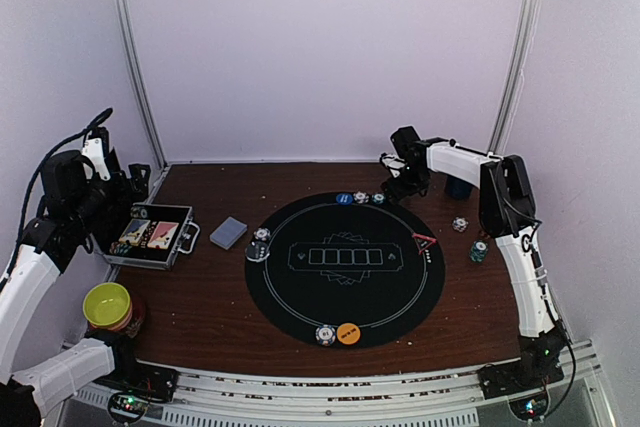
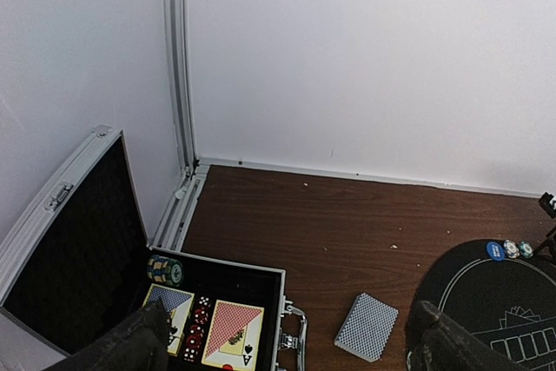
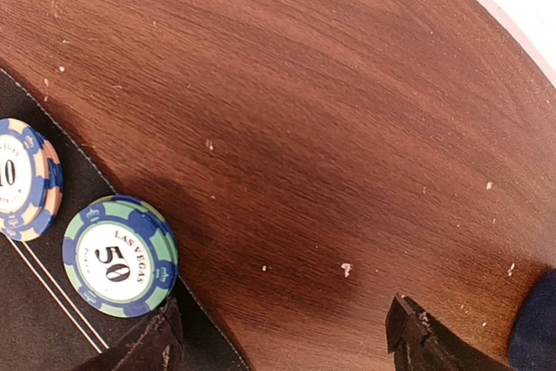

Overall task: Distribute texas hold em gaming equipment
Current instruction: Adjust the poker chips pile in the small blind area, then pick up the pile of poker chips from the pile of poker chips.

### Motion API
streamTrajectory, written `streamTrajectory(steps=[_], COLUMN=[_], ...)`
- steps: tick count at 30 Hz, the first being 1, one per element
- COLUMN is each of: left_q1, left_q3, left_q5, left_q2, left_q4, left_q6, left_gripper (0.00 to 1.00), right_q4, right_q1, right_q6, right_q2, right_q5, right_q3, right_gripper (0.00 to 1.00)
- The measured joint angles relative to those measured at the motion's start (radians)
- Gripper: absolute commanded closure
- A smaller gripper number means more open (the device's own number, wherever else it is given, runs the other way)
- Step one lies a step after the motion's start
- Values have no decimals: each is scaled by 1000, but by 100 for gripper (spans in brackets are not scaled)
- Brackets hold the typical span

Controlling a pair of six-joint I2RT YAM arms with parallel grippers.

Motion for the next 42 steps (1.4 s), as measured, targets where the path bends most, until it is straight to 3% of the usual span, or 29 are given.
streamTrajectory(steps=[30,42], left_q1=[0,0], left_q3=[0,0], left_q5=[0,0], left_q2=[0,0], left_q4=[0,0], left_q6=[0,0], left_gripper=[2,2], right_q4=[30,52], right_q1=[-4,-13], right_q6=[195,209], right_q2=[9,10], right_q5=[34,-30], right_q3=[-2,-11], right_gripper=[17,17])
